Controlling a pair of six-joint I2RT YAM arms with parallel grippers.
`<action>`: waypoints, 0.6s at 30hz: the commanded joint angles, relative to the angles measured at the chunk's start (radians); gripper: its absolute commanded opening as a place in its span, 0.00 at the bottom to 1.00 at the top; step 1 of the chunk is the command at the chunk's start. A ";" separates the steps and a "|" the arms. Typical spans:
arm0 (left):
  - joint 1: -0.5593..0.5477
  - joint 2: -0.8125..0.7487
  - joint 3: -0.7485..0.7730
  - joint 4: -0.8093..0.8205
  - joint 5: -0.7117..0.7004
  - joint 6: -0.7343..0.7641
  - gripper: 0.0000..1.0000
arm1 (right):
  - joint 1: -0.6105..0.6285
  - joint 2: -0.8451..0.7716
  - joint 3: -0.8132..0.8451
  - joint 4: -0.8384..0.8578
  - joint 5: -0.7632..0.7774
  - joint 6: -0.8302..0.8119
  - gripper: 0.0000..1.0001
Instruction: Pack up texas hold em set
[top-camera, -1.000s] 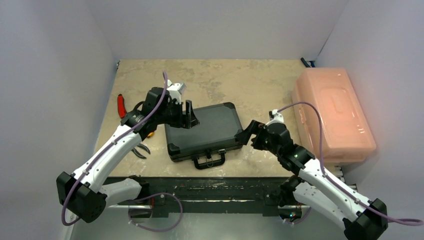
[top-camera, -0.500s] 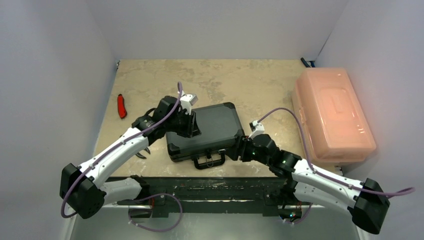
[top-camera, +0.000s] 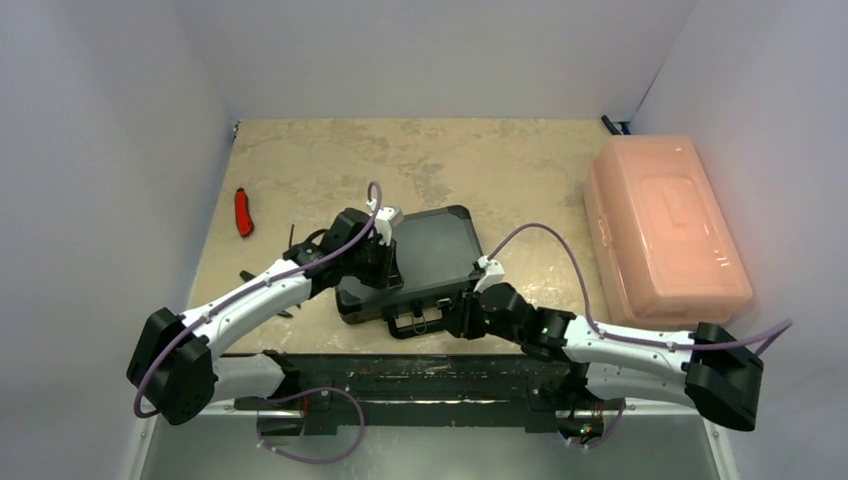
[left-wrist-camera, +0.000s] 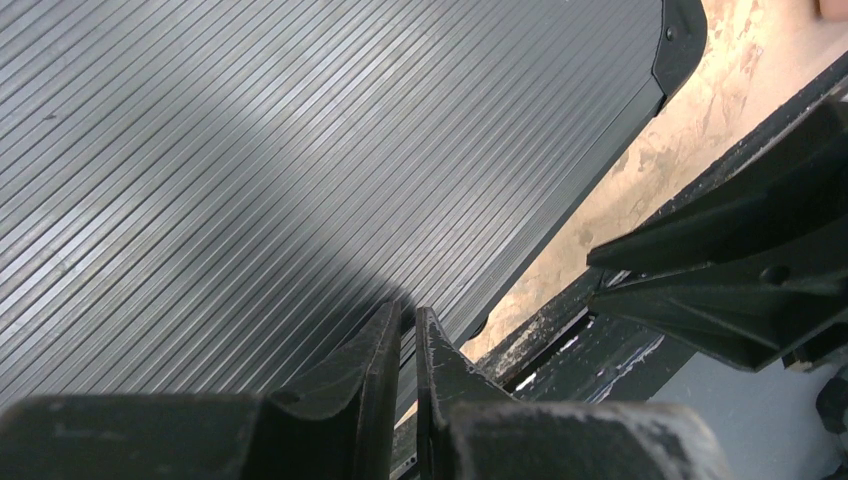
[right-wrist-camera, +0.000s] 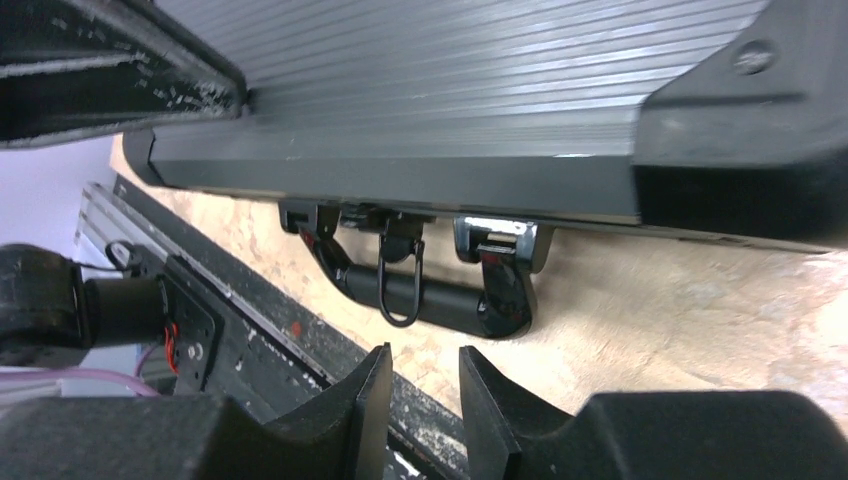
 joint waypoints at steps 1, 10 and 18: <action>-0.005 0.009 -0.085 0.048 -0.048 -0.026 0.08 | 0.067 0.078 0.023 0.081 0.074 0.010 0.28; -0.006 -0.016 -0.194 0.088 -0.067 -0.054 0.05 | 0.190 0.308 0.124 0.101 0.154 -0.005 0.14; -0.004 -0.027 -0.210 0.095 -0.070 -0.054 0.04 | 0.222 0.393 0.172 0.099 0.201 -0.004 0.03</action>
